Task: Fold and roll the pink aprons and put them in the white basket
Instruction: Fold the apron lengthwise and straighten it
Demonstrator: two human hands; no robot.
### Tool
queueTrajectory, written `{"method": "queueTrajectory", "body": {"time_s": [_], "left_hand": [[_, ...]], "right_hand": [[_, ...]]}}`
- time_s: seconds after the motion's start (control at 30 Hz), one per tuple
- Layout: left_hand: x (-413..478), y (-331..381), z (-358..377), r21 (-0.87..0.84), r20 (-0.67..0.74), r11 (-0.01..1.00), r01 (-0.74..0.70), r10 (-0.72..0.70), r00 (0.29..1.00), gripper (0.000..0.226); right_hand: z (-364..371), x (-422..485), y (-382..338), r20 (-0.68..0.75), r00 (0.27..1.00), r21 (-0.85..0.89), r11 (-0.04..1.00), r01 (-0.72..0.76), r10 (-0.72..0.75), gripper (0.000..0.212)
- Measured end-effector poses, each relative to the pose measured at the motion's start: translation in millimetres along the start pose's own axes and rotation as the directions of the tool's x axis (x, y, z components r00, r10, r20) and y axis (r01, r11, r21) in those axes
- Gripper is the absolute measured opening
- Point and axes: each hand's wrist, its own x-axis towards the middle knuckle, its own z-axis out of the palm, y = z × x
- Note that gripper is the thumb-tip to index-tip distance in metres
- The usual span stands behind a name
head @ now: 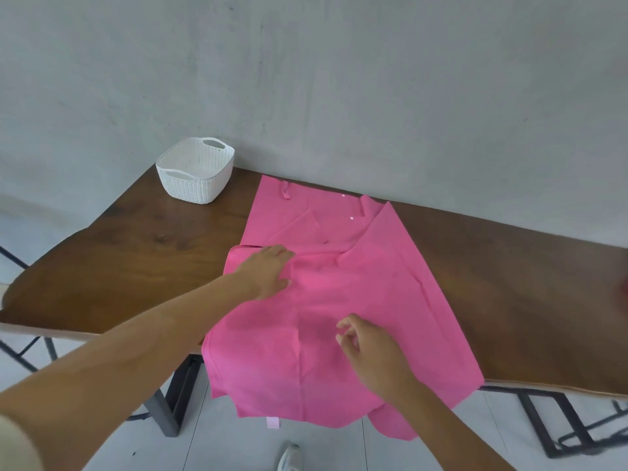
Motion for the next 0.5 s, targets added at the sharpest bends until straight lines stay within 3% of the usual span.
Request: {"method": "queueTrajectory", "body": {"time_s": [0.43, 0.5], "left_hand": [[129.8, 26.5, 7.9, -0.029, 0.095, 0.999, 0.021, -0.018, 0.995, 0.064], [141.4, 27.6, 15.7, -0.038, 0.140, 0.998, 0.039, -0.033, 0.990, 0.072]], "right_hand": [[-40.8, 132.0, 82.5, -0.099, 0.994, 0.077, 0.996, 0.047, -0.039, 0.016], [-49.2, 153.2, 95.3, -0.124, 0.991, 0.070, 0.995, 0.068, -0.059, 0.016]]}}
